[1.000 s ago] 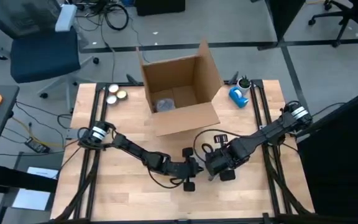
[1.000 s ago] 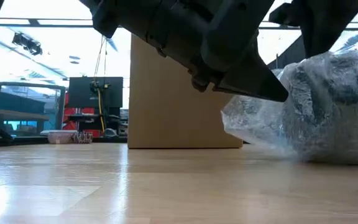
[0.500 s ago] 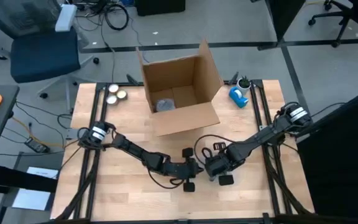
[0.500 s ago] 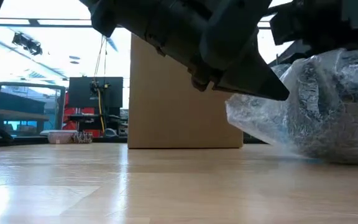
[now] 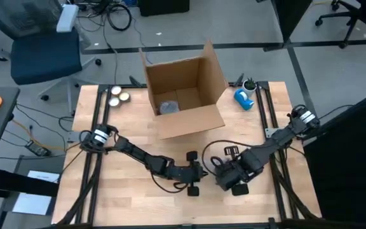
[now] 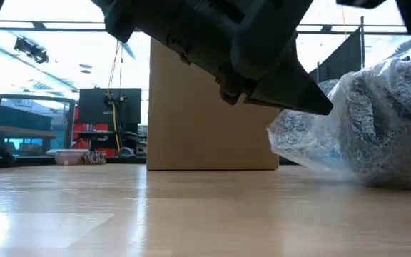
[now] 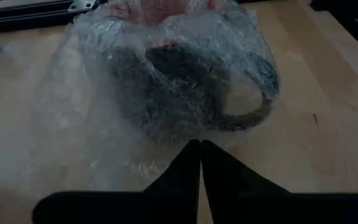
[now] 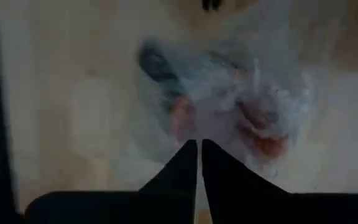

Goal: Wrap mug
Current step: Wrap the black mug with the bubble wrap, then put the wrapped black mug into the cardboard box

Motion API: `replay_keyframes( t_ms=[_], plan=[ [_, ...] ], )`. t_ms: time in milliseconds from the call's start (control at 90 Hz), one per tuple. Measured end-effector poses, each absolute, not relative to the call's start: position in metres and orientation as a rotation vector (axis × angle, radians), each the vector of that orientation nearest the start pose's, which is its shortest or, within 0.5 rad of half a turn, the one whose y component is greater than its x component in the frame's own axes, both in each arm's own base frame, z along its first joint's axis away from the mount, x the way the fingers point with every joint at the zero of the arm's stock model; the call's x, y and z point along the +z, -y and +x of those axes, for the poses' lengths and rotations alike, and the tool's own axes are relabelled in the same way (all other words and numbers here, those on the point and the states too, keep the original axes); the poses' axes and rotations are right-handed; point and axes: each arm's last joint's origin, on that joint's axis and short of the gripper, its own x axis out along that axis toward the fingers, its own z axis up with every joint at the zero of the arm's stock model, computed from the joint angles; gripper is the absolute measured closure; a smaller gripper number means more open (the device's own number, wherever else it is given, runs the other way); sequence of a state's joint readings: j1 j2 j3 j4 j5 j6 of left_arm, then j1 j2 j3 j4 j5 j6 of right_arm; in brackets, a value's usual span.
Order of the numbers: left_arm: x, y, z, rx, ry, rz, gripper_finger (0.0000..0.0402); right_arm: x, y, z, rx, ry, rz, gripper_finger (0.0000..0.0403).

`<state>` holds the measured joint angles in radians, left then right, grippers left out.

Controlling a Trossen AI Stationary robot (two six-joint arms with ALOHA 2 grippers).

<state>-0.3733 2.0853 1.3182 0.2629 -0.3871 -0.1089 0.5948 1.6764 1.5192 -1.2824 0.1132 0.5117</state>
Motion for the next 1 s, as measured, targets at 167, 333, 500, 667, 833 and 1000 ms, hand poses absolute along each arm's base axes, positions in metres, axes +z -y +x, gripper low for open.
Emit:
replay_keyframes(
  t_ms=[167,333,500,667,833,1000],
  plan=[
    [0.161,0.154,0.424,0.039,-0.469,0.081,0.0402,0.289,-0.176,0.256,0.055,-1.430,-0.052,0.0367],
    [0.161,0.154,0.424,0.039,-0.469,0.081,0.0402,0.283,-0.177,0.255,0.079,-1.448,-0.055,0.0294],
    [0.161,0.154,0.423,0.038,-0.469,0.081,0.0402,0.266,-0.177,0.252,0.084,-1.474,-0.091,0.0230],
    [0.161,0.158,0.423,0.032,-0.463,0.078,0.0402,0.235,-0.167,0.249,0.069,-1.523,-0.131,0.0196],
    [0.161,0.158,0.422,0.030,-0.461,0.077,0.0402,0.208,-0.157,0.258,0.077,-1.464,-0.046,0.0186],
    [0.161,0.158,0.423,0.031,-0.460,0.077,0.0402,0.189,-0.147,0.262,0.092,-1.423,-0.039,0.0195]
  ],
)
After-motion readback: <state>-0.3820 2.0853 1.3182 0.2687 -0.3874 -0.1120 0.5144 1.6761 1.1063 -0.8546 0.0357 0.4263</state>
